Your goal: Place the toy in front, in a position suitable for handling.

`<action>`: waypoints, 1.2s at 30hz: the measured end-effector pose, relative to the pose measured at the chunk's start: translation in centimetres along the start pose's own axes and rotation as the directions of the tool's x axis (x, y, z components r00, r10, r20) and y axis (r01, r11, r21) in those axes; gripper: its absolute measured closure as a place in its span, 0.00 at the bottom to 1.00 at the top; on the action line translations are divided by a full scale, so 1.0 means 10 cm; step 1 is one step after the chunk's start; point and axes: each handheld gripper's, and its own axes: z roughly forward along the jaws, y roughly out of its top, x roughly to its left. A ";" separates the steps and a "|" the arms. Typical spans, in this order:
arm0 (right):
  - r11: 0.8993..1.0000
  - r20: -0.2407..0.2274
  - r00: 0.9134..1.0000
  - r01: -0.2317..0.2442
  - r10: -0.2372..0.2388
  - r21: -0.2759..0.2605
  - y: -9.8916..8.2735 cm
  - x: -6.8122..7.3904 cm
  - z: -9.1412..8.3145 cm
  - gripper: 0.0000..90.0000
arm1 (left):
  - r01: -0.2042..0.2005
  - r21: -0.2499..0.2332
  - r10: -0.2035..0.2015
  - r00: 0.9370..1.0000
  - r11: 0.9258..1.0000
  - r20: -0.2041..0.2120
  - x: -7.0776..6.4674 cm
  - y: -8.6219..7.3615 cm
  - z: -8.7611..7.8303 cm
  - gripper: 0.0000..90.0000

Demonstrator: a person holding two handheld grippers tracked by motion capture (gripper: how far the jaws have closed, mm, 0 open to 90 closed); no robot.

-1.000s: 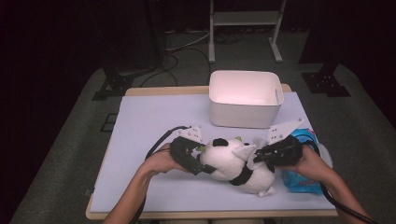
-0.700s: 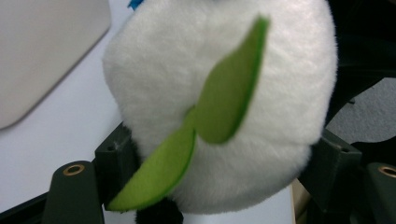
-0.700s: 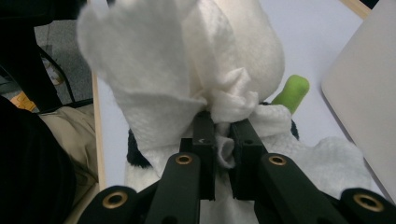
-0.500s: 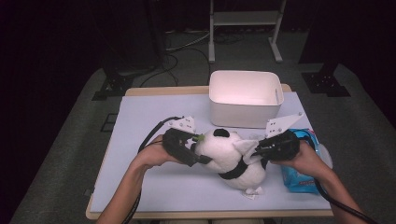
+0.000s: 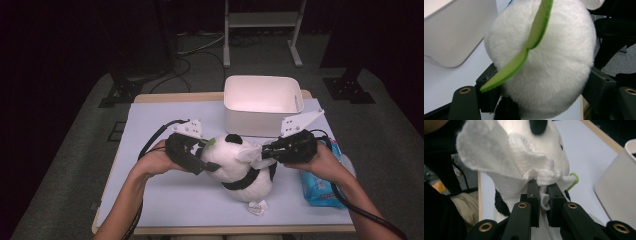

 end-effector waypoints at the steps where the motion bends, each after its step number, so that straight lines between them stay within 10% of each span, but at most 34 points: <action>1: 1.000 -0.002 1.000 0.001 -0.001 -0.009 0.02 0.00 -0.01 0.91 | -0.003 0.002 0.003 1.000 1.000 -0.002 -0.01 0.01 -0.01 0.29; 11: 0.998 0.007 0.999 0.052 -0.052 -0.023 0.30 0.04 0.00 0.91 | -0.025 0.025 0.025 1.000 0.999 0.005 -0.05 0.11 0.05 0.29; 36: 0.999 0.040 0.999 0.010 -0.012 0.048 -0.02 0.00 -0.06 0.91 | 0.061 -0.043 -0.057 0.995 0.997 0.082 0.04 -0.07 0.31 0.04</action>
